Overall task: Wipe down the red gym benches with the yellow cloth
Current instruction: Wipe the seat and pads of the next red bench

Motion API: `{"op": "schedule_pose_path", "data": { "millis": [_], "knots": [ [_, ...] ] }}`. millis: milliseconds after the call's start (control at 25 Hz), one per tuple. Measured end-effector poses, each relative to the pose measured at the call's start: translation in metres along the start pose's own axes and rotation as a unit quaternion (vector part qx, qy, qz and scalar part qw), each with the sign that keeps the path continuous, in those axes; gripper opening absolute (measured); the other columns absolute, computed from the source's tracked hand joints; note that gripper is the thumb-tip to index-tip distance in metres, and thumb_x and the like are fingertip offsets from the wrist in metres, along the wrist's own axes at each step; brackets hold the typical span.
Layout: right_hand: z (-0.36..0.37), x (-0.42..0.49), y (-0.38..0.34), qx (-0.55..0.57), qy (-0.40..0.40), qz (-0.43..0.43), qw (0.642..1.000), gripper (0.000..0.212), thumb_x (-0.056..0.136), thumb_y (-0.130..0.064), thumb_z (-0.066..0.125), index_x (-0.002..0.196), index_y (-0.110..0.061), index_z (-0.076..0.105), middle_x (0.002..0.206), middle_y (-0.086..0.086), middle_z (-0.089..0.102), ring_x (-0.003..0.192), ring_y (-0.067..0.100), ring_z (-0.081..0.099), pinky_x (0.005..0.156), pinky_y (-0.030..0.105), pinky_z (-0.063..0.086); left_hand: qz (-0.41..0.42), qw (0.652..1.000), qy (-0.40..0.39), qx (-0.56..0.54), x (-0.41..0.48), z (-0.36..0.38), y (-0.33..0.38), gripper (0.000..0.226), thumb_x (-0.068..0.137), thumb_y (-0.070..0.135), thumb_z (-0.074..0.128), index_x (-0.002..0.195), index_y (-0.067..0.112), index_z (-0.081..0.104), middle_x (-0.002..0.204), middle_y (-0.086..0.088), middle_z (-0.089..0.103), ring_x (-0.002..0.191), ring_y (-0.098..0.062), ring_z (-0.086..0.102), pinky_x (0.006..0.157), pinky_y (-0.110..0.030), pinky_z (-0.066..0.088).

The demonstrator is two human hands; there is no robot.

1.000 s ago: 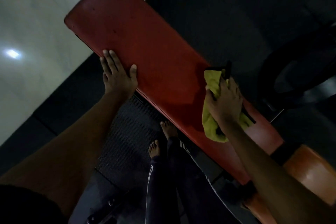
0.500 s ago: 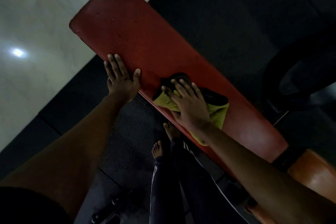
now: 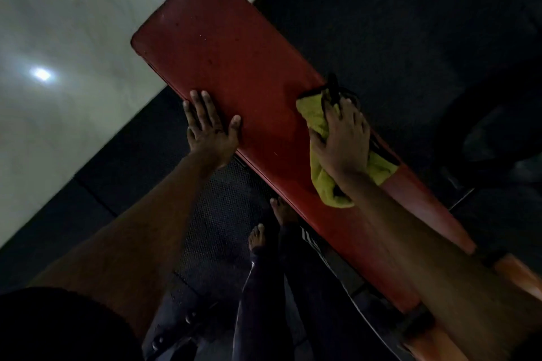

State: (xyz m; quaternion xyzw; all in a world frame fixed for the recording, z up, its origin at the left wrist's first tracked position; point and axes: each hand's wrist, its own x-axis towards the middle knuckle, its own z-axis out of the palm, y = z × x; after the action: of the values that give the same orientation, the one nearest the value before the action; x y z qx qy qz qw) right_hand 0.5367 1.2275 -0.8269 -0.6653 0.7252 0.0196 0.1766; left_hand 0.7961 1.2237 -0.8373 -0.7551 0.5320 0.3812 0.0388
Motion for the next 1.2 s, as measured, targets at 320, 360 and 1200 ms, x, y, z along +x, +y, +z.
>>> {"op": "schedule_pose_path", "data": {
  "millis": [320,360,1200],
  "knots": [
    [0.001,0.02,-0.042,0.042,-0.009,0.072,0.996,0.066,0.096,-0.053,0.051,0.155,-0.028,0.034,0.162,0.011,0.028,0.151,0.03,0.021,0.121,0.052,0.017,0.007,1.0,-0.009,-0.008,0.003,0.001,-0.003,0.09,0.1,0.068,0.025,0.153,0.02,-0.029,0.16,-0.002,-0.038,0.148,-0.027,-0.034,0.121,-0.055,-0.002],
    [0.0,0.031,-0.054,0.056,-0.017,0.088,0.994,0.066,0.096,-0.053,0.051,0.155,-0.029,0.032,0.163,0.011,0.027,0.152,0.029,0.019,0.121,0.052,0.016,0.004,1.0,-0.01,-0.011,0.004,0.0,-0.002,0.09,0.1,0.067,0.025,0.153,0.019,-0.029,0.16,-0.002,-0.037,0.148,-0.027,-0.034,0.122,-0.054,-0.003],
    [0.022,-0.015,-0.115,-0.124,-0.078,-0.257,0.955,0.083,0.084,-0.032,0.071,0.156,-0.04,0.03,0.165,0.006,0.022,0.153,0.03,0.019,0.12,0.053,0.022,0.181,0.973,0.143,-0.001,0.109,-0.117,-0.104,0.059,0.102,0.028,0.046,0.158,0.021,0.029,0.166,-0.011,0.021,0.14,-0.039,0.033,0.109,-0.054,0.031]
  ]
}}
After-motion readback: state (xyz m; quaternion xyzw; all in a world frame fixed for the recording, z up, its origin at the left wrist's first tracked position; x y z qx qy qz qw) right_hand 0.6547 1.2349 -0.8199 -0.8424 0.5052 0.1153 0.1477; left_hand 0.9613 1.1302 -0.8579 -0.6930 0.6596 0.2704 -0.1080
